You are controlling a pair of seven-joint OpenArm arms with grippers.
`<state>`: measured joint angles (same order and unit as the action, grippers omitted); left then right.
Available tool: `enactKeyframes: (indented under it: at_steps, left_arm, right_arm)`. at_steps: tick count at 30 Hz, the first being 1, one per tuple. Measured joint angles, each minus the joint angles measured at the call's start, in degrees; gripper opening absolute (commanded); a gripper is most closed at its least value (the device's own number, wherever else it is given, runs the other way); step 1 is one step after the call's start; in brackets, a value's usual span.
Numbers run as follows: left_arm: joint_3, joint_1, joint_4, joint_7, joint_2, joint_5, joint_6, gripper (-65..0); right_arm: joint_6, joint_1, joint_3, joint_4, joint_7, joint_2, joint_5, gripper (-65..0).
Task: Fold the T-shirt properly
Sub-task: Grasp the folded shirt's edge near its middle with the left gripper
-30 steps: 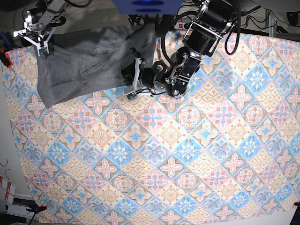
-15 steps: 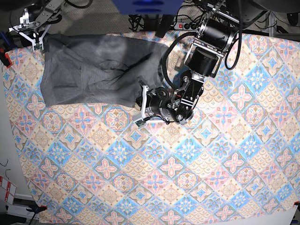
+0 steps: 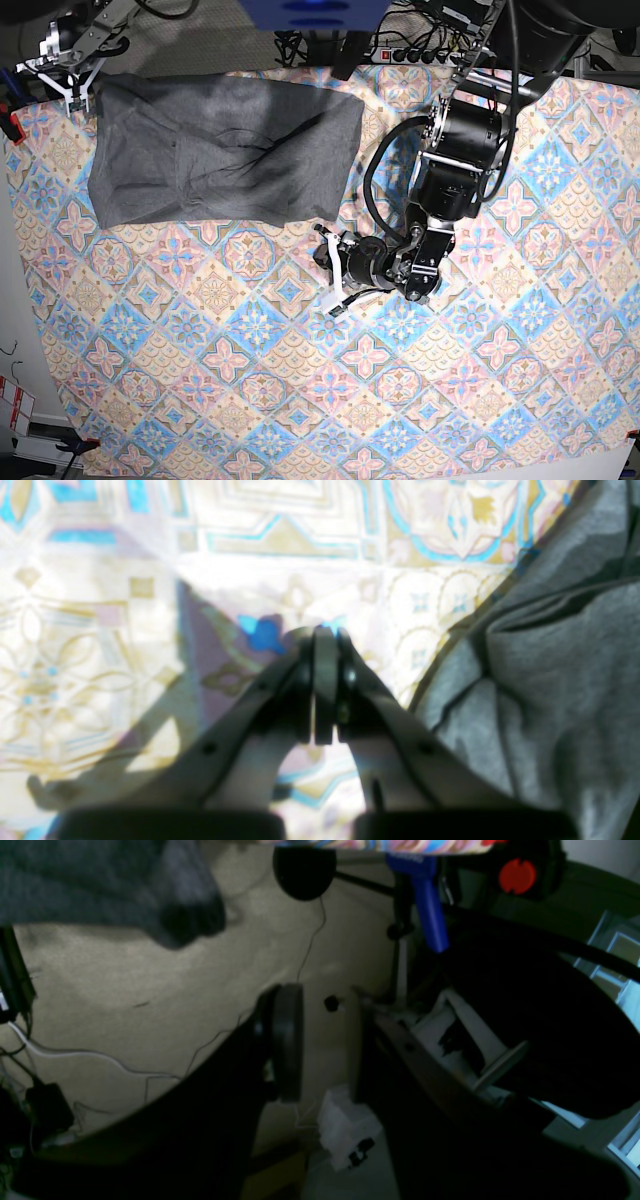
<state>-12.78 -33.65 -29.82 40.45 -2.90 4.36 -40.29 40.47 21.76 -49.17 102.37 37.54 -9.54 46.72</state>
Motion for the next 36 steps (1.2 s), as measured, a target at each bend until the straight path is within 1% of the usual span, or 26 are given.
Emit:
enactKeyframes:
  at_steps: [2, 3, 5, 8, 10, 11, 13, 15, 17, 22, 25, 27, 31, 36]
  left_arm:
    - [0.2, -0.1, -0.2, 1.6, -0.2, 0.2, 1.0, -65.0]
    - [0.5, 0.0, -0.5, 3.0, -0.4, 0.3, 0.9, -65.0]
    - [0.6, 1.4, -4.5, 6.2, -1.3, -0.2, 1.1, -65.0]
    - [0.5, 5.8, -16.2, 11.8, -2.2, -0.1, 0.5, -65.0]
    - [0.0, 8.3, -25.9, 17.6, -2.9, -0.2, 0.1, -65.0]
    - [-0.8, 9.5, -30.6, 20.2, -3.5, -0.7, 0.6, -65.0]
    - [-4.6, 10.3, -37.3, 22.8, -3.8, -0.3, 0.5, -65.0]
    - [-7.0, 10.8, -40.4, 23.9, -4.5, 0.2, 0.4, -65.0]
    - [-8.4, 11.2, -40.2, 24.9, -5.1, 0.4, 0.3, -65.0]
    - [-8.7, 15.1, -39.8, 26.0, -5.0, -0.5, 0.4, -65.0]
    - [-12.2, 16.4, -39.7, 26.2, -4.6, -0.9, 0.4, -65.0]
    - [-14.8, 17.7, -39.8, 25.9, -4.9, -0.5, 0.4, -65.0]
    - [-22.1, 21.0, -39.8, 27.1, -4.9, -0.3, 0.4, -65.0]
    - [-25.1, 20.7, -39.8, 29.4, -4.9, -0.5, 0.4, -65.0]
  right_arm:
    - [0.0, -0.5, 0.0, 0.0, 0.0, 0.0, 0.0, -50.8]
    - [0.0, -0.7, 0.0, 0.0, 0.1, 0.0, 0.0, -50.8]
    - [-0.2, -1.0, 0.0, -0.8, -0.5, 0.2, 0.0, -50.8]
    - [0.1, -1.6, 0.0, -2.5, 0.2, -0.2, 0.0, -50.8]
    - [0.0, -2.3, 0.0, -3.6, 0.0, -0.1, 0.4, -50.8]
    - [0.0, -2.4, 0.0, -4.1, 0.0, 0.0, 0.6, -50.8]
    - [0.0, -2.7, 0.0, -4.2, -0.2, 0.0, 0.8, -50.8]
    - [0.0, -2.8, 0.0, -4.2, -0.3, 0.0, 0.4, -50.8]
    - [0.0, -2.8, 0.0, -4.2, -0.3, -0.1, 0.4, -50.8]
    - [-0.1, -2.8, 0.0, -4.2, 0.0, 0.0, 0.8, -50.8]
    - [0.0, -2.8, 0.0, -4.2, -0.1, -0.1, 0.6, -50.8]
    - [0.0, -2.8, 0.0, -4.2, 0.0, 0.0, 0.7, -50.8]
    - [0.0, -2.8, 0.0, -4.2, 0.0, 0.0, 0.6, -50.8]
    - [0.0, -2.8, 0.0, -4.2, 0.0, 0.0, 0.7, -50.8]
